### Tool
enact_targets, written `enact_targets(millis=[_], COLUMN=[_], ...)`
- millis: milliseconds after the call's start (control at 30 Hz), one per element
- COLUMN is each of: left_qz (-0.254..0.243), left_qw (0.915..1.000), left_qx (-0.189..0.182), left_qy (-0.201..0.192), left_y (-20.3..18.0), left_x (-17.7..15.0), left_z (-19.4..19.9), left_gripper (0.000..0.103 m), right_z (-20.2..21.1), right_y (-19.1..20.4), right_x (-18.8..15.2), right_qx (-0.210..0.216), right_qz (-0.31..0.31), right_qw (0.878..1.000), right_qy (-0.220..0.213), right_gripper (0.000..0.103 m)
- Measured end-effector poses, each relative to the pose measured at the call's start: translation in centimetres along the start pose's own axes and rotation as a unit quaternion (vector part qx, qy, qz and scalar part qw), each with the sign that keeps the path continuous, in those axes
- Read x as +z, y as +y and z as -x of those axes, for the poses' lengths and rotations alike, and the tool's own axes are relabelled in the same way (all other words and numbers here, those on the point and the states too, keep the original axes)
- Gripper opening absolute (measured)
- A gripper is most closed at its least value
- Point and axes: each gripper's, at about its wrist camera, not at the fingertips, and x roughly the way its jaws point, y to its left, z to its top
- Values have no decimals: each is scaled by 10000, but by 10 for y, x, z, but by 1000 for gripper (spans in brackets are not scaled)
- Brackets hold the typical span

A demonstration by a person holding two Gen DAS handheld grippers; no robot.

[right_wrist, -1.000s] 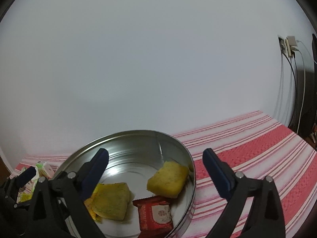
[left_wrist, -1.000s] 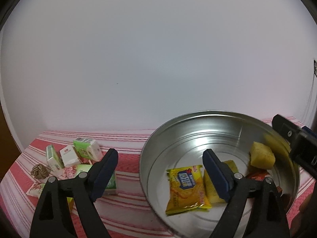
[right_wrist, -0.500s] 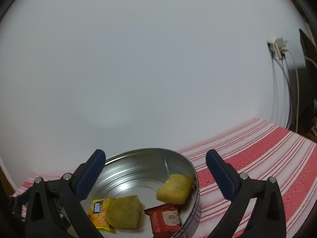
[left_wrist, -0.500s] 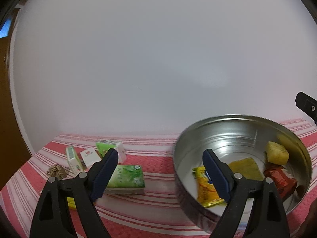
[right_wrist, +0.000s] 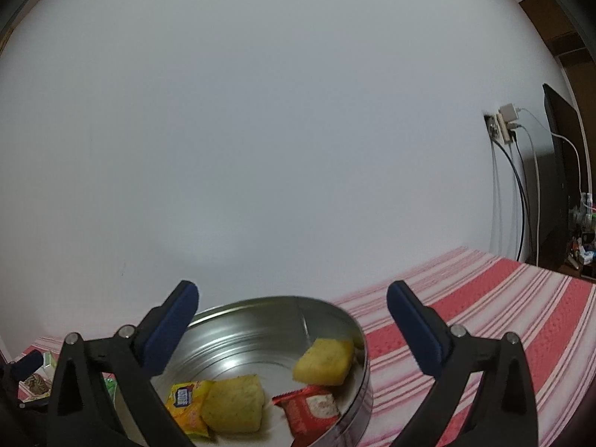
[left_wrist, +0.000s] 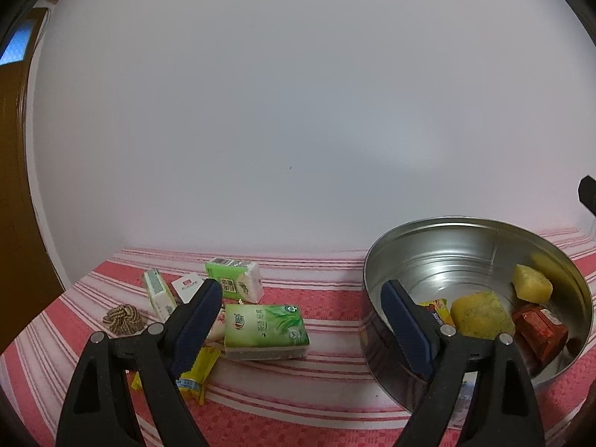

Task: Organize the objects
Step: 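Withdraw both tools from the tin toward the remaining snacks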

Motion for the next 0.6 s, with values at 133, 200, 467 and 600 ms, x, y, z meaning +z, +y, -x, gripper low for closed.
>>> enact_targets(millis=[133, 200, 467, 600], left_qz=[36, 55, 29, 82], left_qw=[10000, 9999, 9999, 9998], left_qx=[-52, -97, -11, 63], left_qy=[36, 63, 113, 151], left_y=[5, 9, 29, 42], left_x=[-2, -3, -5, -6], left_z=[-1, -3, -4, -7], left_gripper=[89, 89, 89, 89], right_z=[4, 7, 19, 22], right_y=[9, 14, 34, 45], right_x=[-3, -6, -15, -20], right_qx=[9, 24, 213, 337], right_qz=[127, 177, 270, 127], right_qw=[9999, 9998, 9994, 9990], right_qy=[-5, -11, 93, 265], right_gripper=[103, 103, 103, 103])
